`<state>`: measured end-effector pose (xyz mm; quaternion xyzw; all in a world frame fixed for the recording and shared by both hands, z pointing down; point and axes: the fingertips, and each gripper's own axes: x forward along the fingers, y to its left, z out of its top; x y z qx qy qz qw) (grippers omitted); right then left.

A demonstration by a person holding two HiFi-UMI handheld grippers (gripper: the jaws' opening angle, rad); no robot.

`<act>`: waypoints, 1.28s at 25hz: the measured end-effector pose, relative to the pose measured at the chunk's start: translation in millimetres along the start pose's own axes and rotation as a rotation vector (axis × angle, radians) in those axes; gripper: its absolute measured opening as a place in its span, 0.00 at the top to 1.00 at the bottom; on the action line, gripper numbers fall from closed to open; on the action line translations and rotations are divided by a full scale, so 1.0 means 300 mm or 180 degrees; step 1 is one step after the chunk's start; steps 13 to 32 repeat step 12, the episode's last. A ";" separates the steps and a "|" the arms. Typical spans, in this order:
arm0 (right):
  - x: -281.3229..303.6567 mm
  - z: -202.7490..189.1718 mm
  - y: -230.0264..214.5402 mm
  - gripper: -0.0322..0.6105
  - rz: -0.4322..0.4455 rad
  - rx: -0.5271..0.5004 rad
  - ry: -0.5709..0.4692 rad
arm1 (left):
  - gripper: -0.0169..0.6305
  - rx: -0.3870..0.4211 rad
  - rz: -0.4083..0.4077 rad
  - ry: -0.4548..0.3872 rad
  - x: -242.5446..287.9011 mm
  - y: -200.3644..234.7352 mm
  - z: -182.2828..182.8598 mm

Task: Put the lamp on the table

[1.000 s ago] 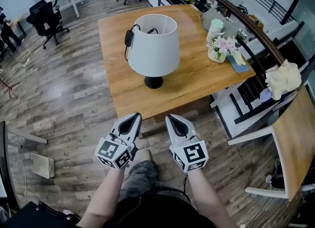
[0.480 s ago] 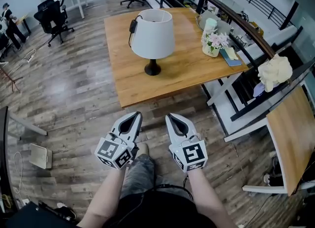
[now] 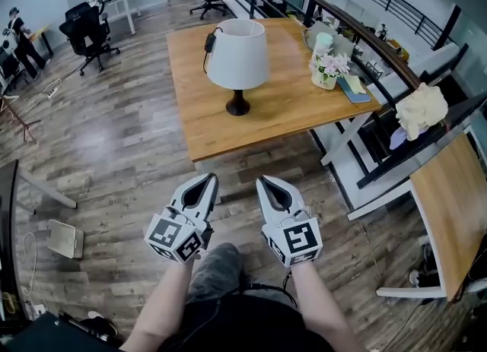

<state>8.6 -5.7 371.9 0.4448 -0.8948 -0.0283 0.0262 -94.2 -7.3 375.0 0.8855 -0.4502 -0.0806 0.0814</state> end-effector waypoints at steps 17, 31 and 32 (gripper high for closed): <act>-0.018 0.029 0.002 0.94 0.0012 -0.0021 -0.0052 | 0.98 -0.0002 -0.0054 -0.0031 0.018 -0.030 0.035; -0.018 0.029 0.002 0.94 0.0012 -0.0021 -0.0052 | 0.98 -0.0002 -0.0054 -0.0031 0.018 -0.030 0.035; -0.018 0.029 0.002 0.94 0.0012 -0.0021 -0.0052 | 0.98 -0.0002 -0.0054 -0.0031 0.018 -0.030 0.035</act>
